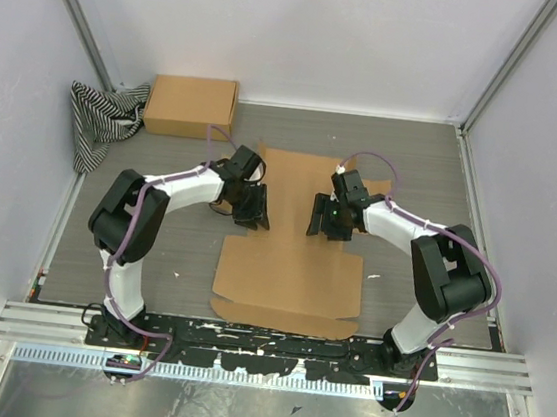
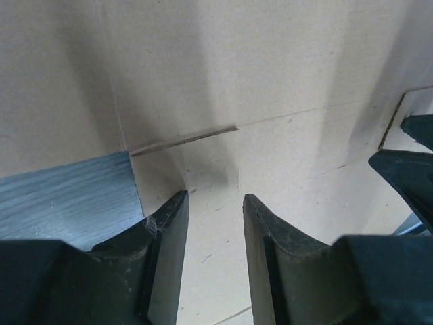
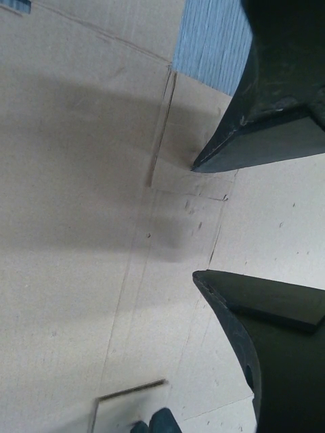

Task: Fold the paper box

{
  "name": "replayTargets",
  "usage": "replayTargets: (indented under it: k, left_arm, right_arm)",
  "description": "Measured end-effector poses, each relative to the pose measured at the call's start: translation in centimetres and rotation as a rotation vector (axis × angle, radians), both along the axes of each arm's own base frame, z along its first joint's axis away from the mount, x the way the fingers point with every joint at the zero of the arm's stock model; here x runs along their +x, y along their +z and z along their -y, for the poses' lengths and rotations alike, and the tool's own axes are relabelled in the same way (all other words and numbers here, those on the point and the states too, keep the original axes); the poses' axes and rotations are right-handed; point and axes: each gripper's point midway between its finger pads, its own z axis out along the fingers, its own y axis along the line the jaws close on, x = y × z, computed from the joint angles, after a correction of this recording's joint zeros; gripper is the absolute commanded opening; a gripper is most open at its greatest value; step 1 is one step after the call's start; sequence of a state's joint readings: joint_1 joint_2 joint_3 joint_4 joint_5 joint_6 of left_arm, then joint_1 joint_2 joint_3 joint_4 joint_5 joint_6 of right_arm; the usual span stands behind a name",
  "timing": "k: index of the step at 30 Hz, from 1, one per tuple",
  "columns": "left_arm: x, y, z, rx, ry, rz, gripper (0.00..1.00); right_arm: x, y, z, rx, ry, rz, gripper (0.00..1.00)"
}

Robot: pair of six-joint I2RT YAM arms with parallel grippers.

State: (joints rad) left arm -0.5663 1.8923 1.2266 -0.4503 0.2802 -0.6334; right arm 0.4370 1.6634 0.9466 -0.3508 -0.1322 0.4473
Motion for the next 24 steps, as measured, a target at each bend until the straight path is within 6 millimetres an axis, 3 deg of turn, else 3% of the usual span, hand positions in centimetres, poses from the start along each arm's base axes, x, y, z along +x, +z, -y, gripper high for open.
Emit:
replayTargets:
  k: [10, 15, 19, 24]
  left_arm:
    - [0.0, -0.5, 0.0, 0.002, 0.023, -0.015, 0.46]
    - [-0.3, 0.5, -1.0, 0.051, 0.022, 0.016, 0.63]
    - [0.9, 3.6, -2.1, 0.113, 0.015, 0.087, 0.69]
    - [6.3, 10.6, -2.1, 0.119, 0.029, 0.257, 0.67]
  right_arm:
    - [0.1, 0.1, 0.0, -0.010, 0.004, -0.015, 0.65]
    - [0.6, 1.0, 0.4, -0.056, 0.010, -0.008, 0.65]
    - [2.9, 4.2, 0.8, -0.115, 0.002, 0.059, 0.67]
    - [6.9, 10.8, 1.6, -0.168, -0.040, 0.231, 0.68]
